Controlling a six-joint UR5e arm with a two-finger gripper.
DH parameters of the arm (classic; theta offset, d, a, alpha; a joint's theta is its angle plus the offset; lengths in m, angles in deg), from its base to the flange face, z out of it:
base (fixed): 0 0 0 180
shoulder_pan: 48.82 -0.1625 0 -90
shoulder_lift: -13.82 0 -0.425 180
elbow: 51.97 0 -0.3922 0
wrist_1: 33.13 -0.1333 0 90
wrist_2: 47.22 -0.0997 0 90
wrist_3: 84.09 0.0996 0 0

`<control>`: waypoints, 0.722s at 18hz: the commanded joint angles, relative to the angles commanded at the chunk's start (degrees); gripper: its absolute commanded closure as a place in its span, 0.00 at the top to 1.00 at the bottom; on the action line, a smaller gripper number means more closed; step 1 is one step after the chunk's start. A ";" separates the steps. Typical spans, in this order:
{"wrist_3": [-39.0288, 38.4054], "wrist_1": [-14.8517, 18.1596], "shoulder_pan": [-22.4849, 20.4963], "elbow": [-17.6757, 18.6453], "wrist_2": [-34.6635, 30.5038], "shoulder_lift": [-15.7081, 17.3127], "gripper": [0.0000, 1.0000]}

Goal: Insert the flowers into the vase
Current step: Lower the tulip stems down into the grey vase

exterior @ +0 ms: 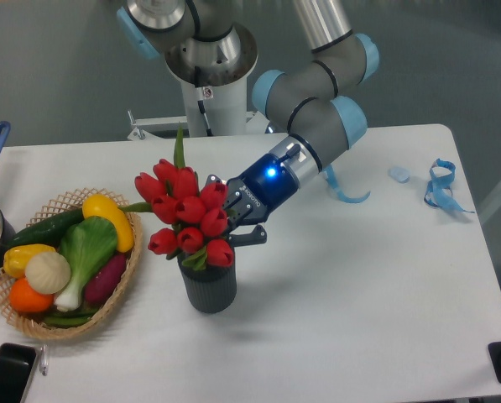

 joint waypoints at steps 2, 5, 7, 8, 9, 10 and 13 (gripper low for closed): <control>0.45 0.09 0.00 0.09 0.00 -0.09 0.25; 0.63 0.09 -0.09 0.35 -0.09 -0.61 0.27; 1.59 0.09 -0.09 0.35 -0.26 -1.23 0.27; 1.94 0.09 -0.09 0.35 -0.26 -1.41 0.27; 2.03 0.09 -0.09 0.35 -0.26 -1.50 0.27; 2.12 0.09 -0.09 0.35 -0.26 -1.50 0.27; 2.12 0.00 0.00 0.35 -0.26 -1.85 0.34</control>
